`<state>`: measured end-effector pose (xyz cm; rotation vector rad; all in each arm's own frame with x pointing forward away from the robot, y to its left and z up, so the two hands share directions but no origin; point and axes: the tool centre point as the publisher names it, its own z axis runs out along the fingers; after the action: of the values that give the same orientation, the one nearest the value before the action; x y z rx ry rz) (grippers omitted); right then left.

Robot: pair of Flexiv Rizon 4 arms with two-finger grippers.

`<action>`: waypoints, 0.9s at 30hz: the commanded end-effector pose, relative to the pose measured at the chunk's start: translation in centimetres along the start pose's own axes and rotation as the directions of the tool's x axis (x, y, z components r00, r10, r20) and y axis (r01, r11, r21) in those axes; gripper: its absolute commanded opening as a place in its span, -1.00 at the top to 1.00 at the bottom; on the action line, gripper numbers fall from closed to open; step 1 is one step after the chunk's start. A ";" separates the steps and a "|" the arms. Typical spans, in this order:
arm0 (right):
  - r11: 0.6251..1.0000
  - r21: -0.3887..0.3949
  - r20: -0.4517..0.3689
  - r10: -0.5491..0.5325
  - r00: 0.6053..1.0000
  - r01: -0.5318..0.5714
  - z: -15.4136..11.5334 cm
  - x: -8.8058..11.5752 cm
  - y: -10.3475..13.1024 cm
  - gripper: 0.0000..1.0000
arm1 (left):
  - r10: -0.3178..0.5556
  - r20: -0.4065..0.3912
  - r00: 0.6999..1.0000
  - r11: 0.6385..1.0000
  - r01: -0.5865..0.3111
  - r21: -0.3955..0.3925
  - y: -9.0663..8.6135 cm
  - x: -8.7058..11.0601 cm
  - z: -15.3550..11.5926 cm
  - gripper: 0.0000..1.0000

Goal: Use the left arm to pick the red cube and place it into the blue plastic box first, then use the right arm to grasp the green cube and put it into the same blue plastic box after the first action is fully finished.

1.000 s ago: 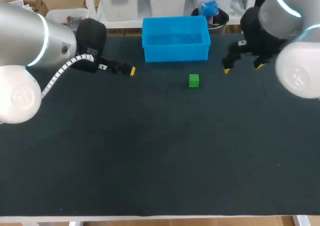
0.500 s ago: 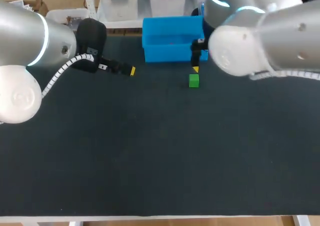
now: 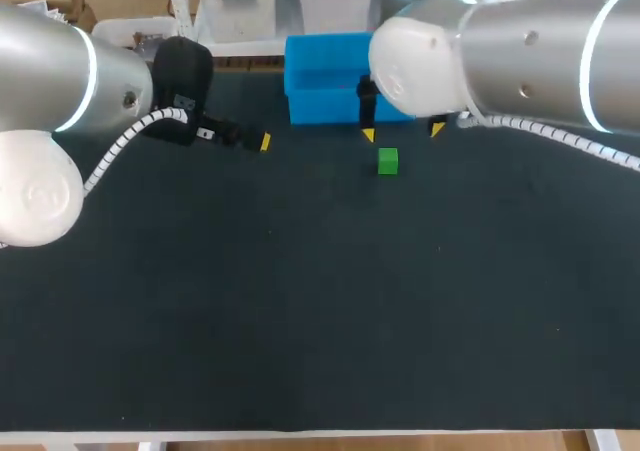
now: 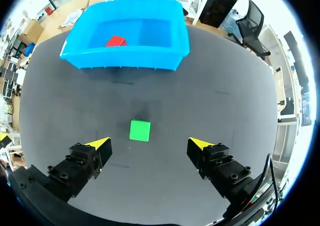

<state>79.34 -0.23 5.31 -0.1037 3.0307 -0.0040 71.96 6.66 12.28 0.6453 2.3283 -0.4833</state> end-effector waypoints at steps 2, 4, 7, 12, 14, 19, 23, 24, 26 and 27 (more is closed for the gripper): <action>1.000 -0.007 -0.056 0.006 0.998 -0.006 0.7 -0.6 0.3 -1.00 | 0.002 0.003 1.000 1.000 -0.002 0.010 0.2 0.1 0.0 -1.00; 1.000 -0.011 -0.062 0.005 0.998 -0.006 1.2 -0.7 0.4 -1.00 | 0.002 0.003 1.000 1.000 -0.002 0.010 0.2 0.1 0.0 -1.00; 1.000 -0.014 -0.064 0.004 0.998 -0.005 1.8 -0.7 0.4 -1.00 | 0.002 0.003 1.000 1.000 -0.002 0.010 0.2 0.1 0.0 -1.00; 1.000 -0.020 -0.076 0.002 0.997 -0.004 2.7 -0.7 0.5 -1.00 | 0.002 0.003 1.000 1.000 -0.002 0.010 0.2 0.1 0.0 -1.00; 1.000 -0.024 -0.084 0.002 0.996 -0.004 3.1 -0.7 0.5 -1.00 | 0.002 0.003 1.000 1.000 -0.002 0.010 0.2 0.1 0.0 -1.00; 1.000 -0.028 -0.100 -0.003 0.995 0.000 4.1 -0.6 0.6 -1.00 | 0.002 0.003 1.000 1.000 -0.002 0.010 0.2 0.1 0.0 -1.00; 0.999 -0.031 -0.112 -0.013 0.994 0.009 4.6 -0.5 0.8 -1.00 | 0.002 0.003 1.000 1.000 -0.002 0.010 0.2 0.1 0.0 -1.00; 0.999 -0.031 -0.114 -0.016 0.993 0.012 4.8 -0.5 0.8 -1.00 | 0.002 0.003 1.000 1.000 -0.002 0.010 0.2 0.1 0.0 -1.00; 0.999 -0.032 -0.118 -0.020 0.993 0.016 4.9 -0.5 0.9 -1.00 | 0.002 0.003 1.000 1.000 -0.002 0.010 0.2 0.1 0.0 -1.00; 0.999 -0.032 -0.120 -0.022 0.993 0.018 5.0 -0.4 1.0 -1.00 | 0.002 0.003 1.000 1.000 -0.002 0.010 0.2 0.1 0.0 -1.00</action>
<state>79.73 0.48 0.54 -0.1397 3.1395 0.0418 71.95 6.66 12.28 0.6452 2.3284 -0.4834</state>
